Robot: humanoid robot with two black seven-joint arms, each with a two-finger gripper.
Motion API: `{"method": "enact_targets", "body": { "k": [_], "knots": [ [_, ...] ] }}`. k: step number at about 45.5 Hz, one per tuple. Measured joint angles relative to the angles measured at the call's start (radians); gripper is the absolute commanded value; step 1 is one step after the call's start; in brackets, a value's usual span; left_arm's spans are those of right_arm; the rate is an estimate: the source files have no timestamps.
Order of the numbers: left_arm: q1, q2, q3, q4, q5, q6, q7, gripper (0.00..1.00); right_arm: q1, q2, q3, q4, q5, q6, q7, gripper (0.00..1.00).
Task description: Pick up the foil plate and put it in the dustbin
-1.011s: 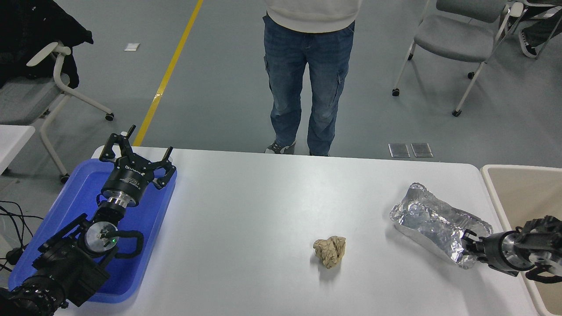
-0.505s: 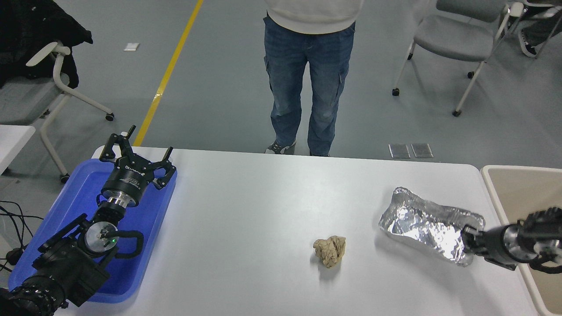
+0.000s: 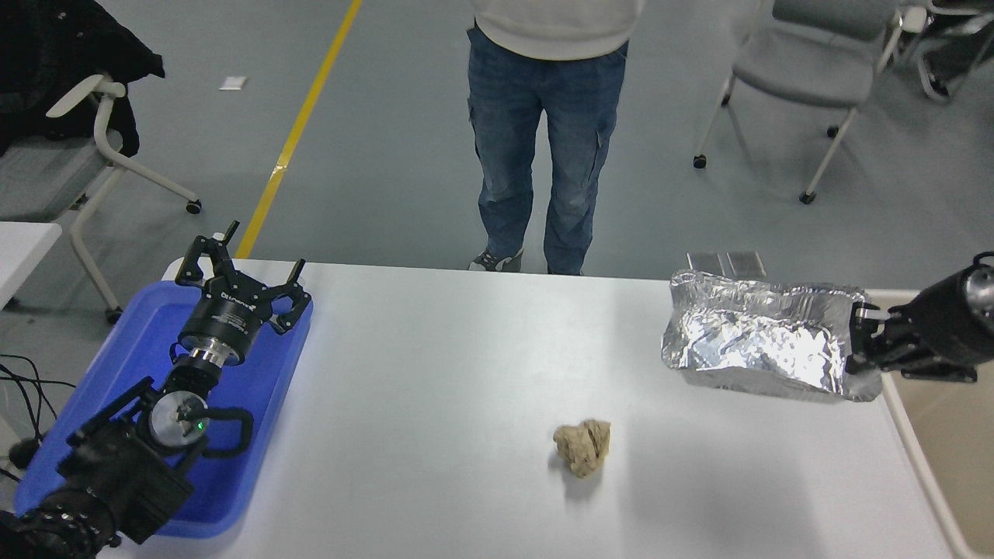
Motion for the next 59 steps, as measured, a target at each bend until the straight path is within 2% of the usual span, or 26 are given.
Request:
{"method": "enact_targets", "body": {
  "k": [12, 27, 46, 59],
  "knots": [
    [0.000, 0.000, 0.000, 0.000, 0.000, 0.000, 0.000, 1.00, 0.222, -0.034, -0.127, 0.019, -0.004, 0.118, -0.002, 0.00],
    [0.001, 0.000, 0.000, 0.000, 0.000, 0.000, 0.000, 1.00, 0.316, -0.157, -0.322, 0.000, 0.000, 0.135, -0.002, 0.00],
    [0.000, 0.000, 0.000, 0.000, 0.000, 0.000, 0.000, 1.00, 0.281, -0.378, -0.396, -0.205, 0.006, 0.051, -0.002, 0.00],
    [0.000, 0.000, 0.000, 0.000, 0.000, 0.000, 0.000, 1.00, -0.042, -0.509, -0.187, -0.370, 0.010, -0.104, -0.002, 0.00]
  ]
}}
